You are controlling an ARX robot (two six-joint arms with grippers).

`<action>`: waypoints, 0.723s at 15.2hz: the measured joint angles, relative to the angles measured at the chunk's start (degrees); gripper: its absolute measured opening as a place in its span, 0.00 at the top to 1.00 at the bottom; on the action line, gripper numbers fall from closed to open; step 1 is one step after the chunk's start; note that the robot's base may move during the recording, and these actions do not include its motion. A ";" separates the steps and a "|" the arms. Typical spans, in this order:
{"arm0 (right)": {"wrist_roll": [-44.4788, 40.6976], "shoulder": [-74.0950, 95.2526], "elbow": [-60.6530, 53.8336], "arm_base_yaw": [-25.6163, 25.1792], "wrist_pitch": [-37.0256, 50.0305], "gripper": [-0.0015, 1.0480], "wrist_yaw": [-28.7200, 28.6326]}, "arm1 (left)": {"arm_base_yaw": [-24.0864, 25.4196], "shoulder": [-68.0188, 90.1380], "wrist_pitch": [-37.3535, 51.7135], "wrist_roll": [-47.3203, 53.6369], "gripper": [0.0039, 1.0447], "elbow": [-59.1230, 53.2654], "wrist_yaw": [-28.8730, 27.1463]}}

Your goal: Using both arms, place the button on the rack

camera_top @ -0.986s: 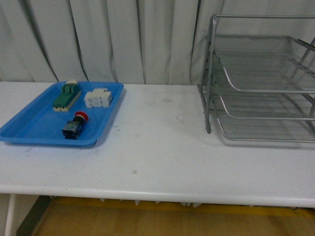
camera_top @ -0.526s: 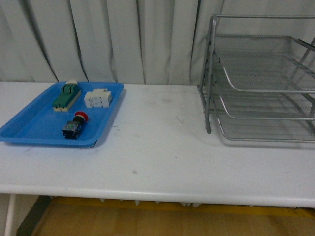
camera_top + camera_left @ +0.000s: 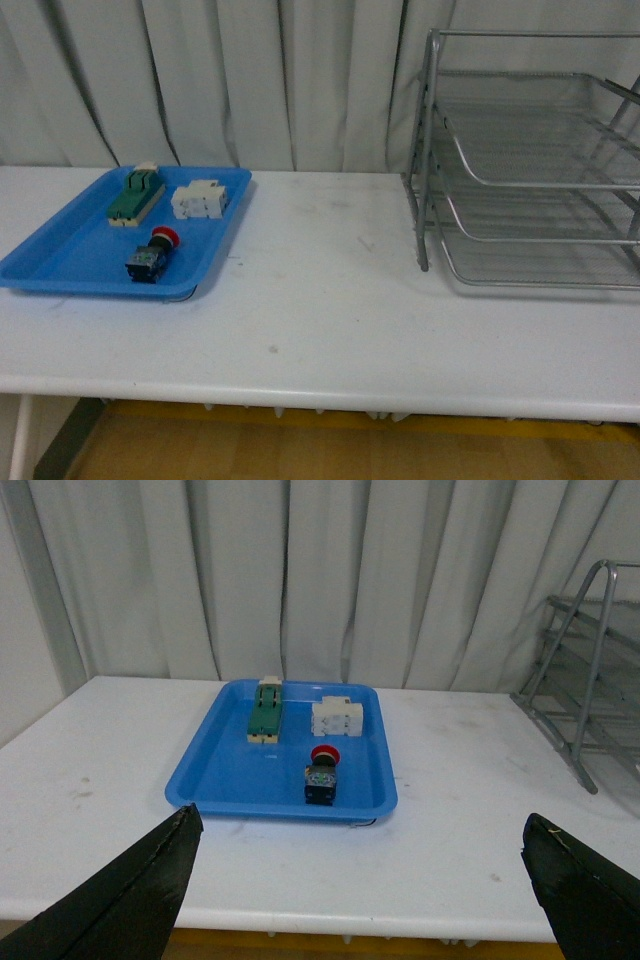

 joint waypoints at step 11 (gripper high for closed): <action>18.34 72.91 27.96 -17.55 53.35 0.06 -10.10 | 0.00 0.00 0.00 0.00 0.06 0.00 0.13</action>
